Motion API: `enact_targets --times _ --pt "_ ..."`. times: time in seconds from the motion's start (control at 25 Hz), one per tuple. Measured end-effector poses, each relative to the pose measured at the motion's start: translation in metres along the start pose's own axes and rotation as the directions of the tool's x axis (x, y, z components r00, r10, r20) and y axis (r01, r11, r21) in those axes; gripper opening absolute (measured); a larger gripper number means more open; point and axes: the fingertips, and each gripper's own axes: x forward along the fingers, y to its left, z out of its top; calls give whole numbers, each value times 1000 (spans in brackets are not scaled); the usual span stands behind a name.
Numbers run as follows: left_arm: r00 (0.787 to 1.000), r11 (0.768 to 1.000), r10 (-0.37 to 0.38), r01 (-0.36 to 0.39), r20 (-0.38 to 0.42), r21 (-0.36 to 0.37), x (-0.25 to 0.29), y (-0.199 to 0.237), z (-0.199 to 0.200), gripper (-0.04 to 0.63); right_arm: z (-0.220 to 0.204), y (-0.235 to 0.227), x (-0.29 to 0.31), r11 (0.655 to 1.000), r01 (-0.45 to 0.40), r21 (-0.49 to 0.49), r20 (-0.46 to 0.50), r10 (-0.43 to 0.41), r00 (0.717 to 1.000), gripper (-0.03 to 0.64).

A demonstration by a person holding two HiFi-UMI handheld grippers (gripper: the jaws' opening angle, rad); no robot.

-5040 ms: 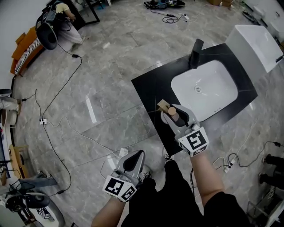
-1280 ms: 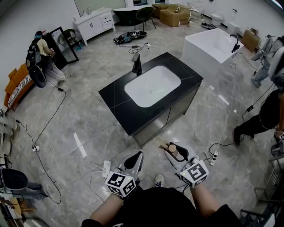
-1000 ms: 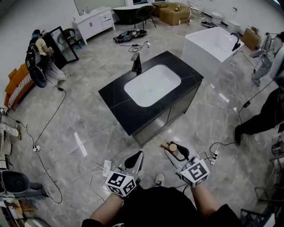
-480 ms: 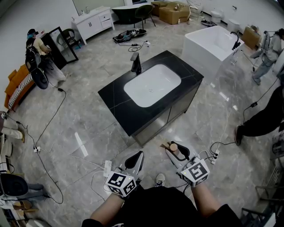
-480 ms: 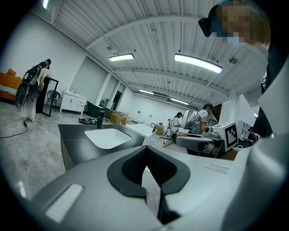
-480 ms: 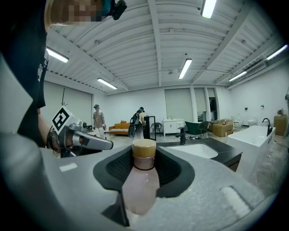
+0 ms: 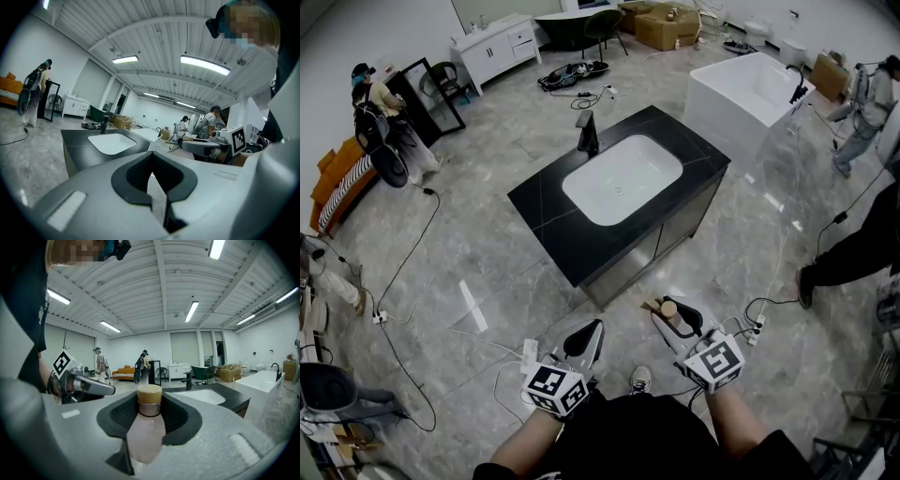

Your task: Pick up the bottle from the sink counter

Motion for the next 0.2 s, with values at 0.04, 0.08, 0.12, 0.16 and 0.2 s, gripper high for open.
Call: enact_targets --times 0.04,0.08,0.12,0.16,0.2 --pt "1000 1000 1 -1 0 0 -1 -1 0 3 0 0 0 1000 -1 0 2 1 1000 138" --pt "1000 1000 1 -1 -1 1 -1 -1 0 3 0 1 -1 1000 -2 -1 1 2 1000 138" --pt "1000 1000 1 -1 -1 1 -2 -2 0 3 0 2 -2 1000 -3 -2 -1 3 1000 138" --pt "1000 1000 1 -1 -2 1 -2 -2 0 3 0 2 -2 1000 -4 -4 -3 4 1000 138" --pt "1000 1000 1 -1 -2 2 -3 -3 0 3 1 3 -3 1000 -5 -6 -5 5 1000 138"
